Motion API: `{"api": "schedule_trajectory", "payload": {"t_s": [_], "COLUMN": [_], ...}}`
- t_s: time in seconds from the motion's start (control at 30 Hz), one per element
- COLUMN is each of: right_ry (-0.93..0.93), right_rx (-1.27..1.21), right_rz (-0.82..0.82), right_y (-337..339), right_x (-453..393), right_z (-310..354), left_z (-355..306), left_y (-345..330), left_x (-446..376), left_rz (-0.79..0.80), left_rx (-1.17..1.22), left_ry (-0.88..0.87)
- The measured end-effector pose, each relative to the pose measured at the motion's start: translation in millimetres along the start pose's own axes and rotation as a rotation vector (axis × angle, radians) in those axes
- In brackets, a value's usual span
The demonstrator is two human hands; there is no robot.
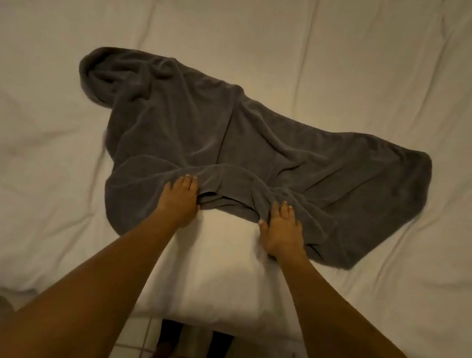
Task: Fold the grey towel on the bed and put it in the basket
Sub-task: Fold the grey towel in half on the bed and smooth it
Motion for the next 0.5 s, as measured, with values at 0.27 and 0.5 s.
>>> {"api": "schedule_trajectory", "payload": {"t_s": [0.27,0.5], "right_ry": [-0.023,-0.031], "right_rx": [0.157,0.210], "right_rz": [-0.089,-0.213], "right_y": [-30.0,-38.5], "right_x": [-44.0,-66.9], "right_z": [0.2,-11.2], "left_z": [14.9,27.6], "left_y": [-33.8,-36.4], "left_x": [-35.3,-56.6], "left_rz": [-0.054,-0.138], "left_rx": [-0.056,-0.096], "left_ry": [0.013,0.031]}}
Point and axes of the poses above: each hand's wrist, its own x-axis away from the middle knuckle, its own y-axis out of the back of the hand, z = x × y, the point moved 10 cm from there along -x, towards the middle knuckle, and after that the axes turned 2 degrees about z, right-handed, at the moved point
